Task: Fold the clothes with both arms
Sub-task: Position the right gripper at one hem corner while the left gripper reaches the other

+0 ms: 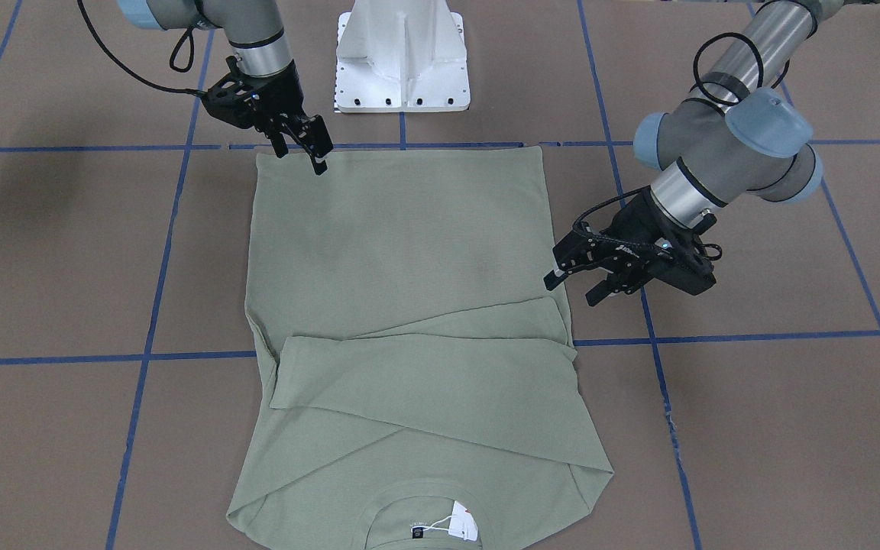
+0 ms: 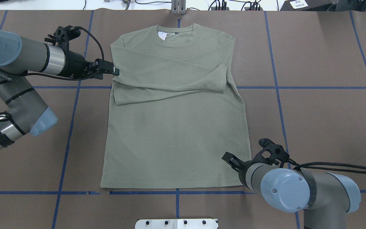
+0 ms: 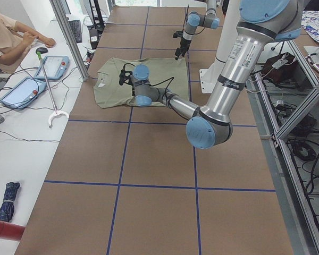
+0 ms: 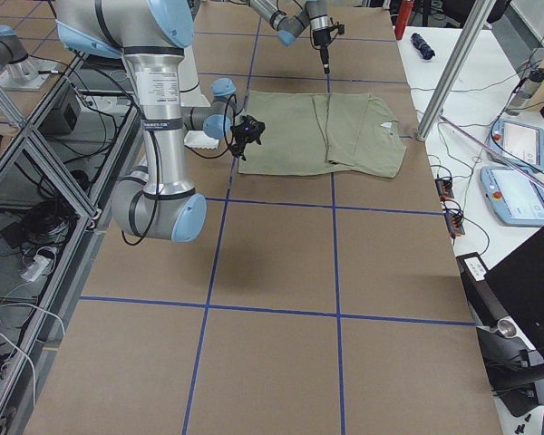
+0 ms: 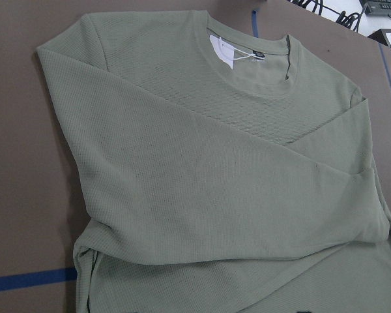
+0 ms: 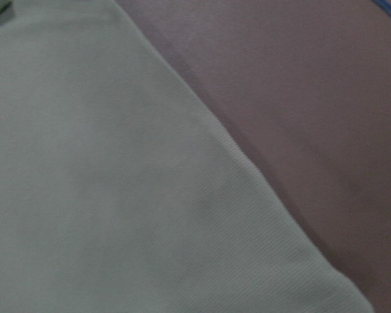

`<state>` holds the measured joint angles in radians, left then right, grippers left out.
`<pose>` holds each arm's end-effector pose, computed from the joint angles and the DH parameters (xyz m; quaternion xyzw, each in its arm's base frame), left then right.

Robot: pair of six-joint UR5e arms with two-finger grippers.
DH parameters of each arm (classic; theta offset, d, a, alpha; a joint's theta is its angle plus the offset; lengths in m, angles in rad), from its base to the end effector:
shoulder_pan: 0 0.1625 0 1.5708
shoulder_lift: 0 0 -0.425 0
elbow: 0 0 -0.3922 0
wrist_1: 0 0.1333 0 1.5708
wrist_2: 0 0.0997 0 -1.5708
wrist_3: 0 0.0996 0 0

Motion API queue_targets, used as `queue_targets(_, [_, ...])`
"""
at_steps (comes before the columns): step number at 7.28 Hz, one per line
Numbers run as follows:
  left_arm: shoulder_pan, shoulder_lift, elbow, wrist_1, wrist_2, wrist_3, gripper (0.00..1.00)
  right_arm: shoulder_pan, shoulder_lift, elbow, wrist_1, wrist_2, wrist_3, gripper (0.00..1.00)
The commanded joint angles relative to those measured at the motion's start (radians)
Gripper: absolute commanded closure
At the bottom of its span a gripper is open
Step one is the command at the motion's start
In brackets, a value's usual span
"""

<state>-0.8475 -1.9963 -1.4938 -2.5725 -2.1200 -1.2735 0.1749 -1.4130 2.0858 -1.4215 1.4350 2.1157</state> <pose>0.3684 -0.5401 0.3370 0.1479 0.6203 -0.0410 0.7692 -0.4803 -0.2339 0.3319 -0.0122 -0.4033 0.3475 0.8464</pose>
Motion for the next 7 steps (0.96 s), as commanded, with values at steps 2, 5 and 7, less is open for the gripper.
queue_targets(2, [0.001, 0.002, -0.006, 0.000, 0.000, -0.004, 0.15, -0.049, -0.064, -0.001, 0.001, -0.024, 0.046, 0.08])
queue_targets(5, [0.001, 0.001, -0.003, 0.000, 0.002, -0.004, 0.15, -0.061, -0.084, 0.002, 0.001, -0.013, 0.043, 0.12])
queue_targets(7, [0.002, 0.001, -0.002, 0.000, 0.002, -0.004, 0.15, -0.063, -0.086, 0.002, 0.001, -0.010, 0.043, 0.24])
